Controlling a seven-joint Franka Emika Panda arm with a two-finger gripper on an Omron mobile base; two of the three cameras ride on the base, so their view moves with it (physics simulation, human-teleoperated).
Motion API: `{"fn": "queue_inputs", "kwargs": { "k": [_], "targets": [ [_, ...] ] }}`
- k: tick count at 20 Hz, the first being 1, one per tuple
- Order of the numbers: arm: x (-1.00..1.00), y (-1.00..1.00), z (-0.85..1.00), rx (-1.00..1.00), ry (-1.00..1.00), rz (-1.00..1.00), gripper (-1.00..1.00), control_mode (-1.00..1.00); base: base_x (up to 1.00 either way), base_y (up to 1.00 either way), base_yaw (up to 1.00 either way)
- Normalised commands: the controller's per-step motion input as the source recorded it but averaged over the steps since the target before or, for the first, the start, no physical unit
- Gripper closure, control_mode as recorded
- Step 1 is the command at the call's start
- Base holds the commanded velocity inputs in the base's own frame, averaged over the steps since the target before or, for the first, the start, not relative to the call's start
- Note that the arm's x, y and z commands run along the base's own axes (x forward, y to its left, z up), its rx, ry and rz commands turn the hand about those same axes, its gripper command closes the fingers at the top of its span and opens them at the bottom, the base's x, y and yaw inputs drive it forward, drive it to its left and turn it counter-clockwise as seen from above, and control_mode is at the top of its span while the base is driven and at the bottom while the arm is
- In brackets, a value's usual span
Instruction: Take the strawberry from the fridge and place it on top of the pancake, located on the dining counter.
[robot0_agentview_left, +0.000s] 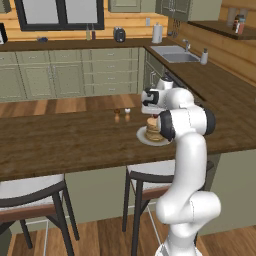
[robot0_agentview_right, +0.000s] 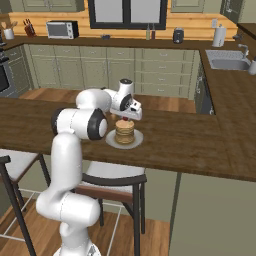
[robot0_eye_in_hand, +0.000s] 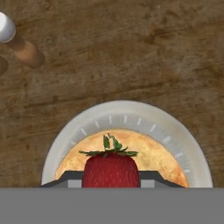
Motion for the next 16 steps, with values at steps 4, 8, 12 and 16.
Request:
{"fn": "queue_inputs", "kwargs": {
  "k": [4, 8, 12, 16],
  "targets": [
    [-0.20, 0.00, -0.01, 0.00, -0.08, 0.00, 1.00, -1.00, 0.00, 0.00, 0.00],
    [-0.26, 0.00, 0.00, 0.00, -0.08, 0.00, 1.00, -1.00, 0.00, 0.00, 0.00],
    [-0.32, 0.00, -0.09, 0.00, -0.07, 0.00, 1.00, -1.00, 0.00, 0.00, 0.00],
    [-0.18, 0.00, -0.15, 0.00, -0.02, 0.00, 1.00, -1.00, 0.00, 0.00, 0.00]
  ]
}}
